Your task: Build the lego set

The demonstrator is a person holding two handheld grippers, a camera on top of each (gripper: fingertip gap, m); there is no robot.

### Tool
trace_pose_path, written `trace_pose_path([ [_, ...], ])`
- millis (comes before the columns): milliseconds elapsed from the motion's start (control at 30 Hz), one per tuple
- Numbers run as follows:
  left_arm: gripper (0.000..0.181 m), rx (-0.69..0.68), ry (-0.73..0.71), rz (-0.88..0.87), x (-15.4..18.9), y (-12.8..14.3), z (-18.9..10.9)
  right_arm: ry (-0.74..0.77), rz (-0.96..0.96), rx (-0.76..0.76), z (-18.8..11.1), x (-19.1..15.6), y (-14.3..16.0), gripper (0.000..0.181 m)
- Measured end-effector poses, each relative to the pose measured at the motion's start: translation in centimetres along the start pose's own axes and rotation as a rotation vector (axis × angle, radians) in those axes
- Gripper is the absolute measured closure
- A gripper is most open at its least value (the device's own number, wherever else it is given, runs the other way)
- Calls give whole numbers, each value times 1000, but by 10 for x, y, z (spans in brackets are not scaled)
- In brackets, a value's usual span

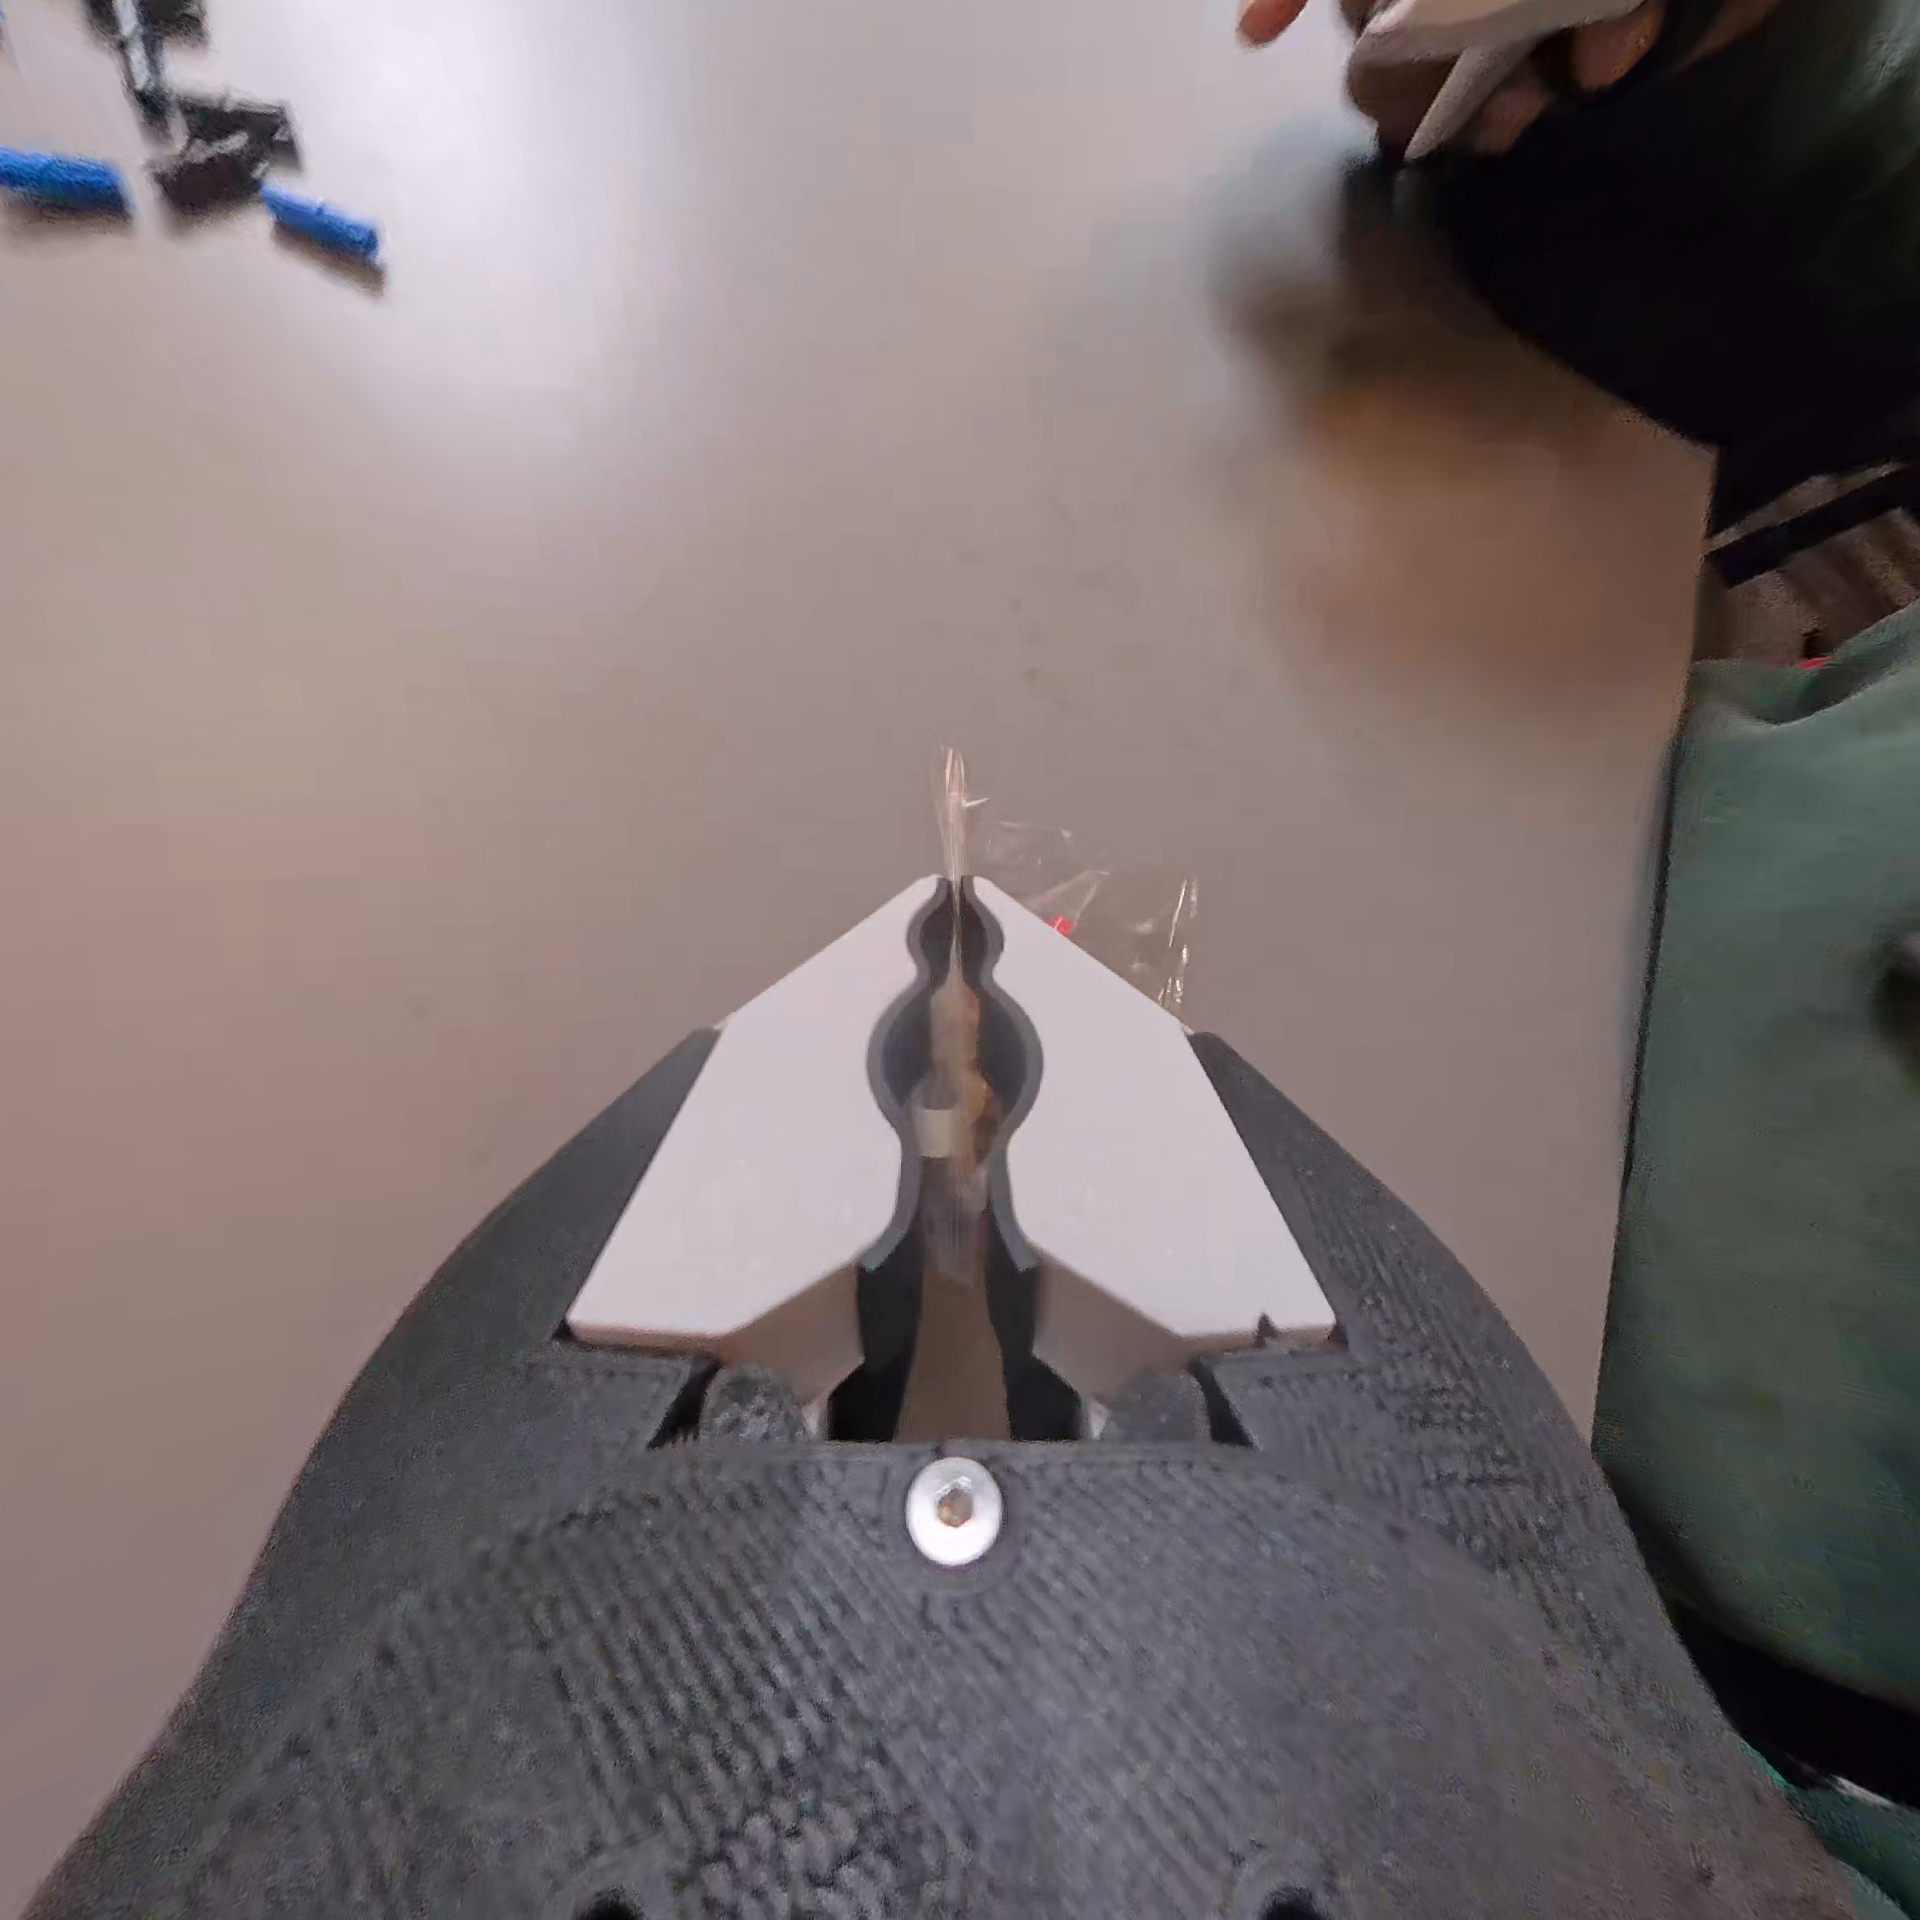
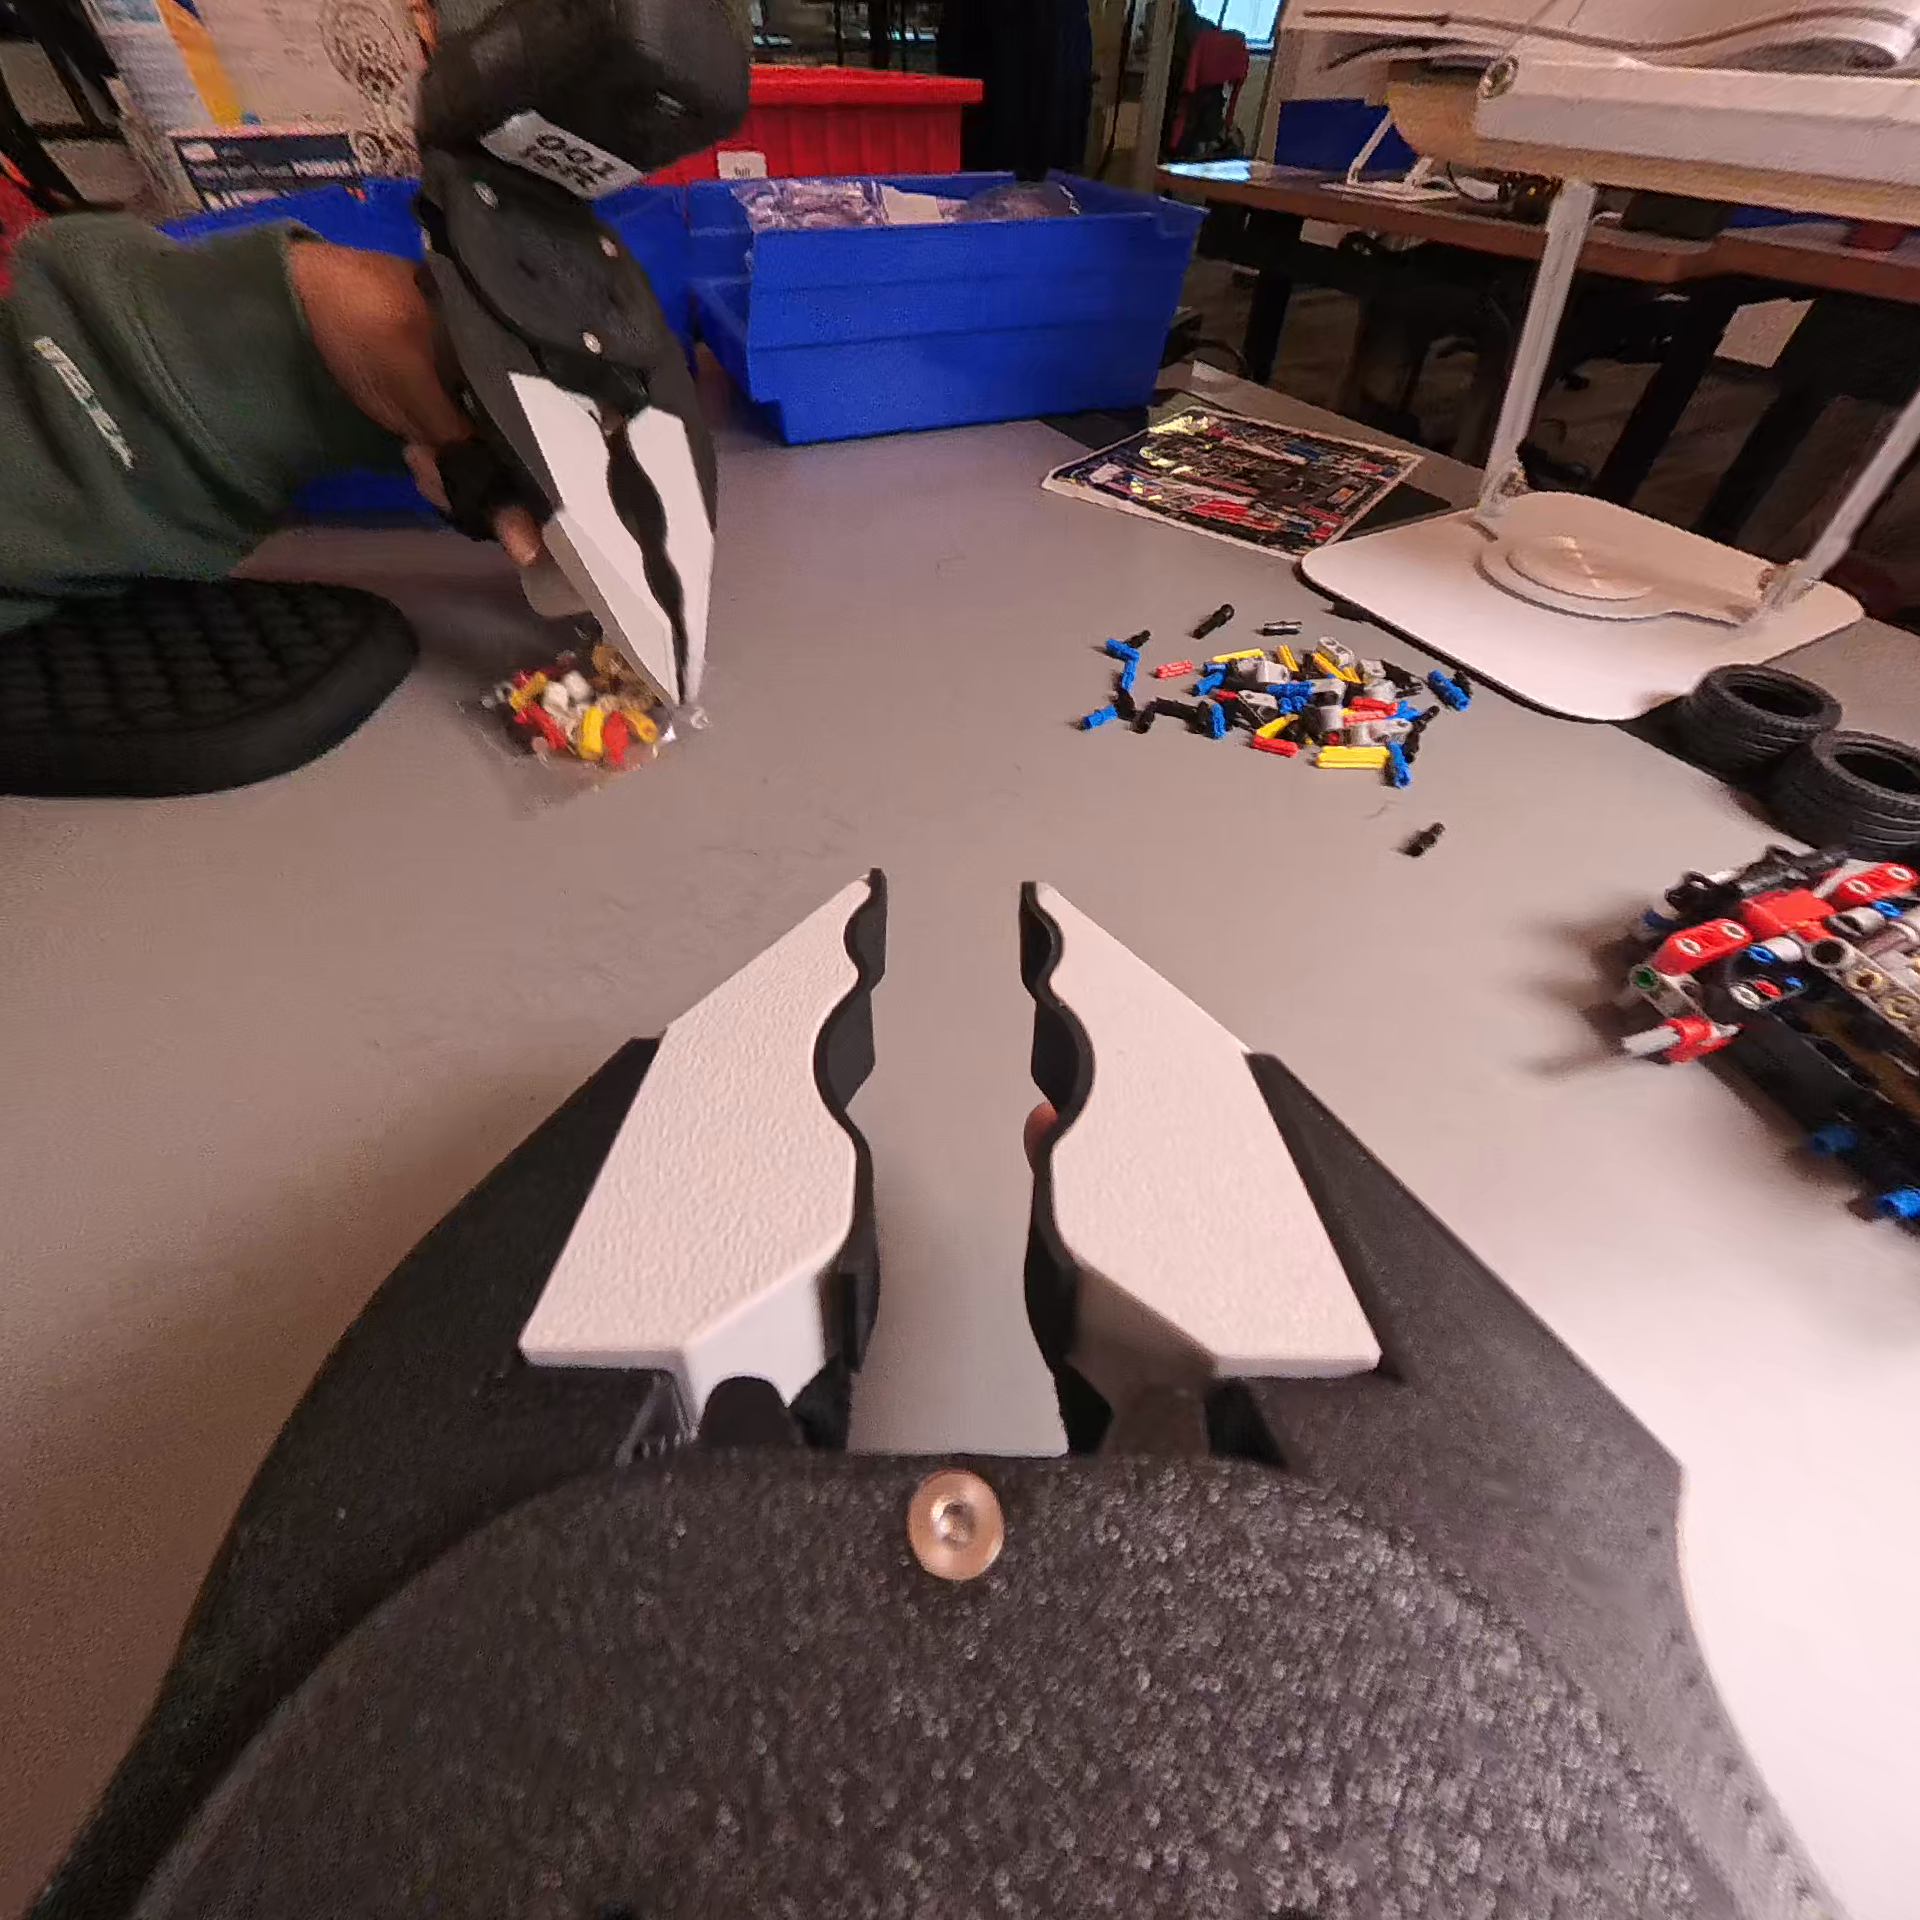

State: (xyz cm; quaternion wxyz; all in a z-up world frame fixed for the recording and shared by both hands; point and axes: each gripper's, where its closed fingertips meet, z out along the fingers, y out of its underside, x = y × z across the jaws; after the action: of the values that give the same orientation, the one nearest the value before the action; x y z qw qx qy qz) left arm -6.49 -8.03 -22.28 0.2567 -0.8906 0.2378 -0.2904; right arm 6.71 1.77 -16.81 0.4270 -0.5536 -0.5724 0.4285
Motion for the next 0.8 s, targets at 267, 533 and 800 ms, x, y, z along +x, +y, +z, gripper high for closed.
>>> trace_pose_path([
  [267,181,168,211,73,65,-54,21,-322,110,-24,47,-66,-26,155],
  [533,181,401,379,-35,82,-80,-12,-574,218,-65,38,-102,-25,181],
  [800,181,441,505,-31,89,-76,-23,-656,314,-11,13,-86,-34,181],
])
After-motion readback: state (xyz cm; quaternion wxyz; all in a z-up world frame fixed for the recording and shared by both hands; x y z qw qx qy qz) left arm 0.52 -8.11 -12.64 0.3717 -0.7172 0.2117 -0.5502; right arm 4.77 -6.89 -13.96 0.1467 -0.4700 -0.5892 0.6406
